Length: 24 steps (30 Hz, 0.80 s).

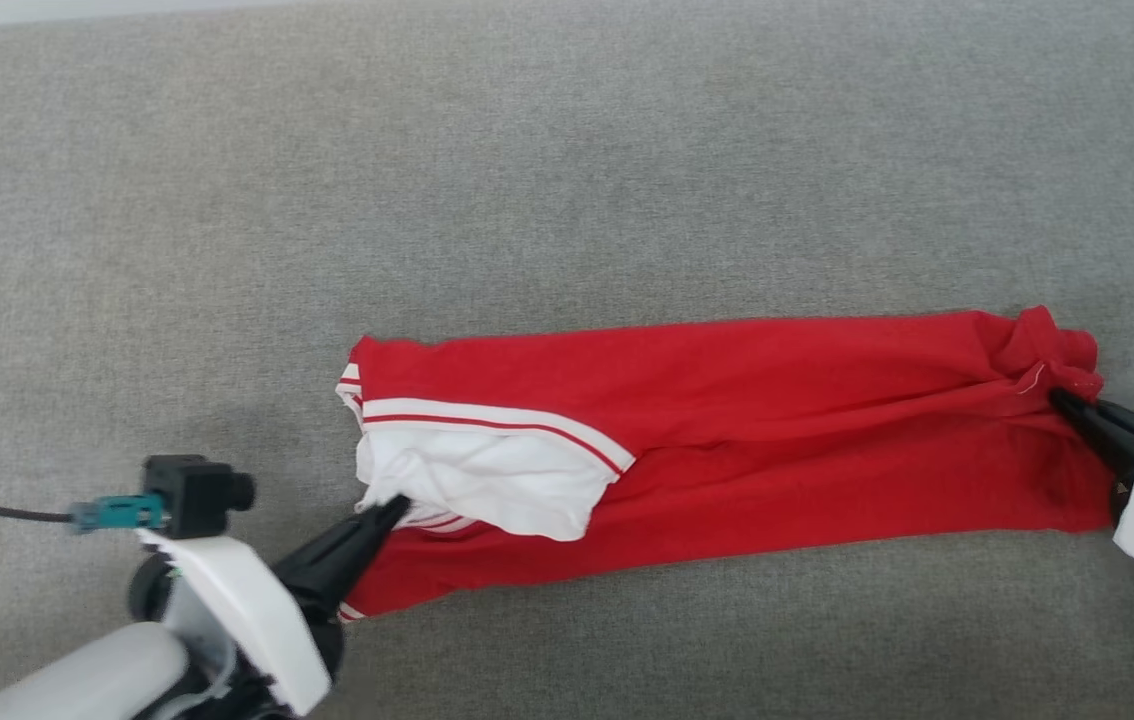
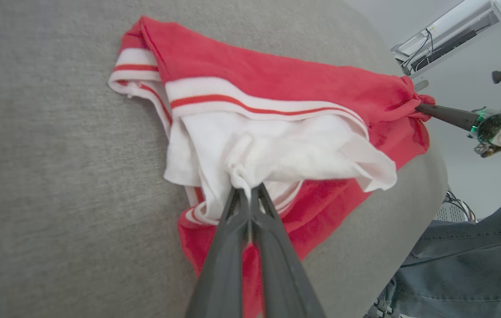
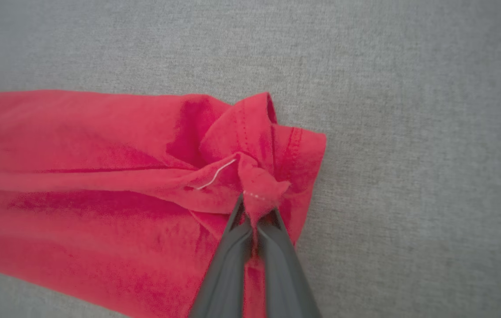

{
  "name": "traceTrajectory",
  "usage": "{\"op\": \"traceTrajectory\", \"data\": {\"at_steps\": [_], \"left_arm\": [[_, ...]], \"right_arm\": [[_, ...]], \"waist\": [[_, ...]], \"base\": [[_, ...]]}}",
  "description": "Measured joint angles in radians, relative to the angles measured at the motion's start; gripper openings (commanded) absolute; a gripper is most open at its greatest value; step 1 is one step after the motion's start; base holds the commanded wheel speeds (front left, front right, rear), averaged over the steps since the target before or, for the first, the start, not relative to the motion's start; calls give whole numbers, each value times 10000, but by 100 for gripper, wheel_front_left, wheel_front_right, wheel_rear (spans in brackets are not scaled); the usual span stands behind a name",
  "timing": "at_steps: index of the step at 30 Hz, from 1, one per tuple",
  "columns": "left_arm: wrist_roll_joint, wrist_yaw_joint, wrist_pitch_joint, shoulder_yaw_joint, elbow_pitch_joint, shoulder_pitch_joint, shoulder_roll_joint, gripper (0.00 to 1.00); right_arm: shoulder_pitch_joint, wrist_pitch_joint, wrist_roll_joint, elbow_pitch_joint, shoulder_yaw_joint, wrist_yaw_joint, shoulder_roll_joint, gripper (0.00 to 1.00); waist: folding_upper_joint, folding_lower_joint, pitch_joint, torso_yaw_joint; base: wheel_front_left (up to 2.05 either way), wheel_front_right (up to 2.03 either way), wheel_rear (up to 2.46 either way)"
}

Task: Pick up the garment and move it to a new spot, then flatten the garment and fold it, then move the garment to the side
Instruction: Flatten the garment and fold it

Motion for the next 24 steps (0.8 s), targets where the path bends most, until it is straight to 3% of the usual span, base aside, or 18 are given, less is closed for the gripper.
{"op": "traceTrajectory", "data": {"at_steps": [3,4,5,6,7,8,10,11,12,13,18,21,24], "left_arm": [[142,-38,2,-100,512,-46,-453,0],[142,-38,2,-100,512,-46,-453,0],[190,-73,0,-117,711,-67,-589,0],[270,-105,-6,-128,871,-103,-725,0],[368,-130,-13,-140,1043,-164,-838,0],[491,-159,-46,-165,1156,-223,-920,7],[711,-194,-165,-90,1342,-255,-1051,39],[721,-203,-230,21,1386,-239,-1139,49],[809,-203,-270,132,1407,-222,-1229,86],[978,-201,-318,299,1417,-171,-1292,96],[1452,-159,-351,1695,1396,713,-1977,100],[2550,-27,-357,2951,1716,1496,-2541,100],[3290,-205,-364,4506,1871,2506,-3545,100]], "right_arm": [[-1,-15,-184,290,-180,0,301,0],[-1,-15,-184,290,-180,0,301,8],[-3,-17,-242,362,-215,0,380,32],[-9,-19,-307,410,-253,0,445,48],[-18,-17,-337,449,-291,0,491,79],[-18,-2,-324,477,-357,0,552,100],[20,163,-173,433,-476,0,616,100],[73,186,-81,385,-589,0,625,100],[136,194,-8,349,-717,0,621,100],[222,215,77,311,-869,0,602,100],[640,347,351,554,-1649,0,602,100],[815,625,493,988,-1883,0,740,100],[867,821,518,1384,-2029,0,773,100]], "waist": [[0,0,26,79],[0,0,26,79],[0,0,40,98],[0,0,53,115],[0,0,62,130],[0,0,61,143],[0,0,38,173],[0,0,16,199],[0,0,-4,233],[0,0,-26,270],[0,0,-166,560],[0,0,-299,786],[0,0,-442,1038]], "base": [[0,0,0],[0,0,0],[0,0,0],[0,0,0],[0,0,0],[0,0,0],[0,0,0],[0,0,0],[0,0,0],[0,0,0],[0,0,0],[0,0,0],[0,0,0]]}}
